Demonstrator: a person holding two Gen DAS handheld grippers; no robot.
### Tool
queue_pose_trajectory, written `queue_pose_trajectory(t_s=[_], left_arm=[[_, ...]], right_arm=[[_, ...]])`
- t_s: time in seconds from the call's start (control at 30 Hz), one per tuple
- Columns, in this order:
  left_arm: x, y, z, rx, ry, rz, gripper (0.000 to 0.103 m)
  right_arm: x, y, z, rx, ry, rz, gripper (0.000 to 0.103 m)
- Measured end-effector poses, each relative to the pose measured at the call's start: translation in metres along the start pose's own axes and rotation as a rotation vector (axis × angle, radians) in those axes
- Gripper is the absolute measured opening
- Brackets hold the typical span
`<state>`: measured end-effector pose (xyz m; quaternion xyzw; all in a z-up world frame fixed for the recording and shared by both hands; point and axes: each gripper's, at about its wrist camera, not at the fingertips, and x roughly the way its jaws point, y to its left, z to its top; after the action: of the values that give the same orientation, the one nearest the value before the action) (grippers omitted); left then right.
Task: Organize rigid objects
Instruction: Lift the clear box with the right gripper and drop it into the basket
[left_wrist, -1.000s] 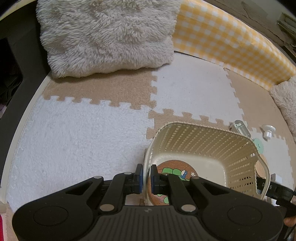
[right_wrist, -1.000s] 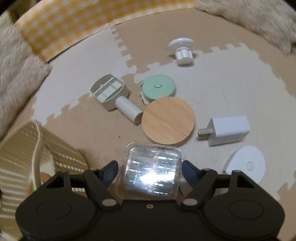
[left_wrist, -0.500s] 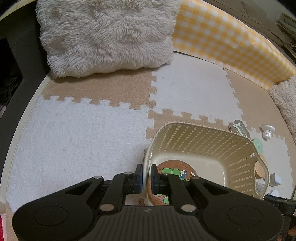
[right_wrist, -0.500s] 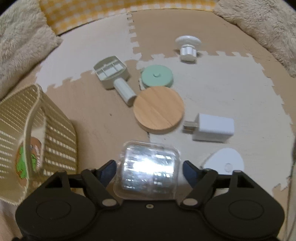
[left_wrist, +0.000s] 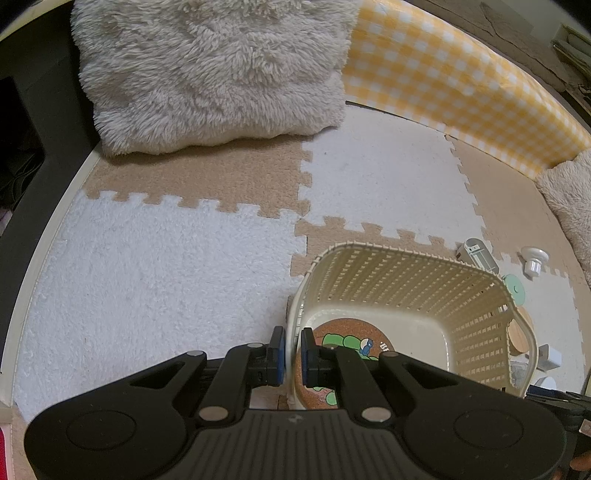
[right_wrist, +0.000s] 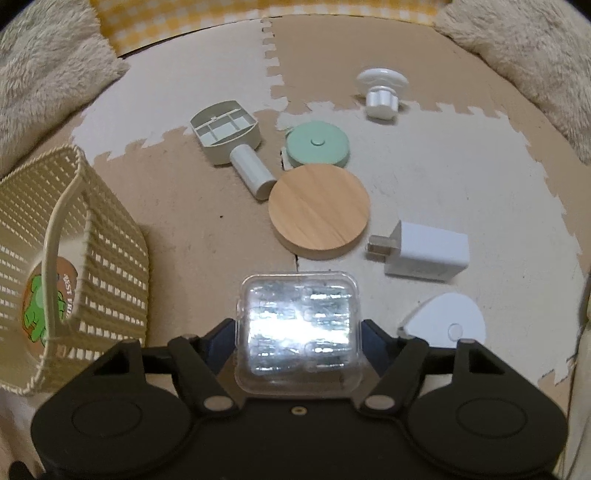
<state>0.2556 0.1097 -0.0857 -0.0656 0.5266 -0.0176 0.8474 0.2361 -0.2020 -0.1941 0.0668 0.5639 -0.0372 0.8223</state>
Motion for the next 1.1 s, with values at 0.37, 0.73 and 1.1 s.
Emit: queue_pose_trajectory(t_s=[0.37, 0.73, 1.1], left_arm=[[0.0, 0.0, 0.0, -0.001, 0.0, 0.0, 0.007], [0.0, 0.0, 0.0, 0.001, 0.0, 0.0, 0.007], [0.0, -0.001, 0.0, 0.002, 0.0, 0.0, 0.007]], right_arm=[[-0.033, -0.01, 0.007, 0.077, -0.11, 0.076, 0.073], [-0.111, 0.006, 0.026, 0.093, -0.351, 0.238, 0.073], [-0.103, 0.083, 0.033, -0.009, -0.269, 0.366, 0.073]])
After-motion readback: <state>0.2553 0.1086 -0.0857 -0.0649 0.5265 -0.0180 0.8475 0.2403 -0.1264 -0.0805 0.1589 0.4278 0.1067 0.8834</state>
